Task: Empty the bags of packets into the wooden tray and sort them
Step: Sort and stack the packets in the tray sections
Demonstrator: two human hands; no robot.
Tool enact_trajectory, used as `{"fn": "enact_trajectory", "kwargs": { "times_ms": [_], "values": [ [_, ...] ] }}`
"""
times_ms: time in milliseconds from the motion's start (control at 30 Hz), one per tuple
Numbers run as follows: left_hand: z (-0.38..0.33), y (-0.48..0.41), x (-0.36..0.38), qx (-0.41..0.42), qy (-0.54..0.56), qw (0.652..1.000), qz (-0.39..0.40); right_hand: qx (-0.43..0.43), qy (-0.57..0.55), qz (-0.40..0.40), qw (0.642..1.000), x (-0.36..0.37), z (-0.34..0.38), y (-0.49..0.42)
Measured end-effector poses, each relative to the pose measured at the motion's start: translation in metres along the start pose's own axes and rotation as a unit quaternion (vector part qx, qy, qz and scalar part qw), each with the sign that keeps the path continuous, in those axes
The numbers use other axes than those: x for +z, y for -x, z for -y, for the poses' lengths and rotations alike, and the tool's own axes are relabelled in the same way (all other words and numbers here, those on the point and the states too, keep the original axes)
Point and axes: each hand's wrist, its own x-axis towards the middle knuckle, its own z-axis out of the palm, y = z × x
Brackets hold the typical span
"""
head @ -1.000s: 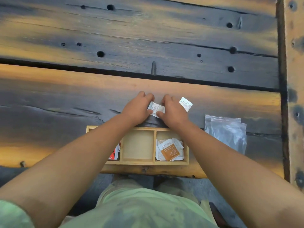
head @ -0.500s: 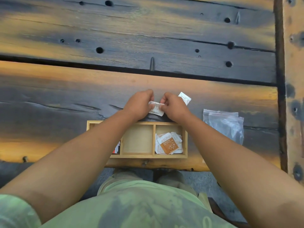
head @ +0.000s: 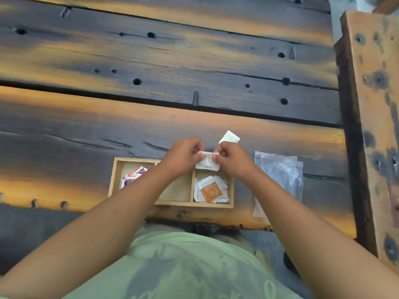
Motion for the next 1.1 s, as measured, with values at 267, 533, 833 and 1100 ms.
{"fn": "enact_trajectory", "kwargs": {
  "times_ms": [267, 533, 833, 1100],
  "values": [
    [0.01, 0.043, 0.035, -0.032, 0.01, 0.999, 0.019, -0.04, 0.137, 0.037, 0.989, 0.017, -0.021, 0.038],
    [0.014, 0.057, 0.052, 0.027, -0.094, 0.995, 0.026, -0.069, 0.197, 0.033, 0.977, 0.028, -0.035, 0.056],
    [0.018, 0.061, 0.055, 0.049, -0.126, 0.99, 0.033, -0.103, 0.218, 0.017, 0.97, 0.033, -0.04, 0.06],
    [0.019, 0.058, 0.053, 0.06, -0.131, 0.989, 0.04, -0.115, 0.236, 0.027, 0.965, 0.028, -0.041, 0.058]
  ]
}}
